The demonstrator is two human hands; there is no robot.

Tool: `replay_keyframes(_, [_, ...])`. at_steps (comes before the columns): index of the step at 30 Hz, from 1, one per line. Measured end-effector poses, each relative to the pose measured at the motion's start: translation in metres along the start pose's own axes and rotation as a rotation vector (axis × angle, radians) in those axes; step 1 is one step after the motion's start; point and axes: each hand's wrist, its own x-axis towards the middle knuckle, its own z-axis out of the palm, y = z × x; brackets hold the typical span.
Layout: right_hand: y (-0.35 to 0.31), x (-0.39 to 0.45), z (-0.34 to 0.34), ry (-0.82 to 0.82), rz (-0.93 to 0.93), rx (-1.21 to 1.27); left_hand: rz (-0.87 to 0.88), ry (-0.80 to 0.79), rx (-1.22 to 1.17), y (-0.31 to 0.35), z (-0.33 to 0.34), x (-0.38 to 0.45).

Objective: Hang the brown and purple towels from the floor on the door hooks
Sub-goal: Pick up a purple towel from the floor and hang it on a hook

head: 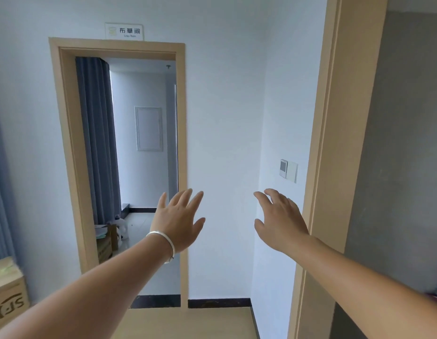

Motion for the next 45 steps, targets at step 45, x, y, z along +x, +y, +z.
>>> replay_keyframes(45, [-0.167,0.641,0.389,0.020,-0.561,0.273,-0.535,-0.143,0.319,-0.377,0.396,0.345])
